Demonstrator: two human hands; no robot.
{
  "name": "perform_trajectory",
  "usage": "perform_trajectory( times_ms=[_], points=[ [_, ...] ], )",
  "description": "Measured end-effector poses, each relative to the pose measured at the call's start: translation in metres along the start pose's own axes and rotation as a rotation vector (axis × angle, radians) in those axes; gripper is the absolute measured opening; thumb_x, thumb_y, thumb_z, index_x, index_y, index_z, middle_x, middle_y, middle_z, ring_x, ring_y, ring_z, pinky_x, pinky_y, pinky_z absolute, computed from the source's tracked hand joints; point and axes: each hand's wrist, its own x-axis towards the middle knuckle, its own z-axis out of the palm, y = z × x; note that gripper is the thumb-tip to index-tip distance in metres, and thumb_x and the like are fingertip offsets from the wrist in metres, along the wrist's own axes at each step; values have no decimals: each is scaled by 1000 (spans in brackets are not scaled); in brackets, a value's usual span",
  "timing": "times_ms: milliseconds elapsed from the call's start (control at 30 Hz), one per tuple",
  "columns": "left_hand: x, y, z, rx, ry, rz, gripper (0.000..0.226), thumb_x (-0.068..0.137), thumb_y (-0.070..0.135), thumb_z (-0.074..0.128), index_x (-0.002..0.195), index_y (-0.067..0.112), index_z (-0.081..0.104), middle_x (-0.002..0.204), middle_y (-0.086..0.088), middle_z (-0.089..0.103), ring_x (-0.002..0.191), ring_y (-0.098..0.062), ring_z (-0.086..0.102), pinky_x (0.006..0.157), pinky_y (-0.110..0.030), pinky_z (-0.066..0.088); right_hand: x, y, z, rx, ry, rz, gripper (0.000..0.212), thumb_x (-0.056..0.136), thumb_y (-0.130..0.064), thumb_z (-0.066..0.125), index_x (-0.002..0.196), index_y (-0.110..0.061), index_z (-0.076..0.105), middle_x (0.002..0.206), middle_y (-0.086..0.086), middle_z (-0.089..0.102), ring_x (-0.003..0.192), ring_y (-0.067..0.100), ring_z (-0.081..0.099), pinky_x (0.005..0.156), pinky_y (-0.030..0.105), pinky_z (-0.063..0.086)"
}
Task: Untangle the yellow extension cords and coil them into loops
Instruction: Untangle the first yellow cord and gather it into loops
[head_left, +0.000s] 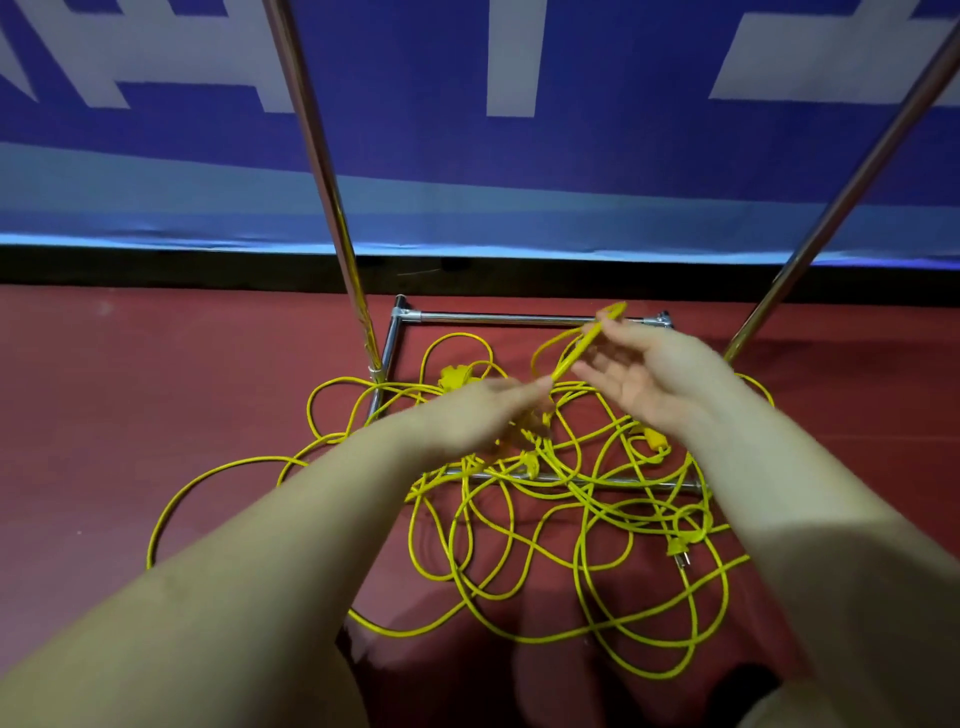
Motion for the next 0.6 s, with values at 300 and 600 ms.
perform_trajectory(
  times_ms=[300,600],
  points=[
    [5,-2,-3,127,95,115,11,95,12,52,99,2,54,82,-1,66,80,-36,67,74,-49,51,4,-19,-12,219,111,-78,17,96,-7,45,81,-5,53,77,8,61,70,18,66,55,33,57],
    [7,15,-11,-826,192,103,10,98,13,45,94,10,53,86,-5,66,63,-13,70,51,-28,57,-12,16,-6,-492,-252,235,14,82,-20,59,96,-19,62,97,0,66,98,18,60,89,39,46]
  ],
)
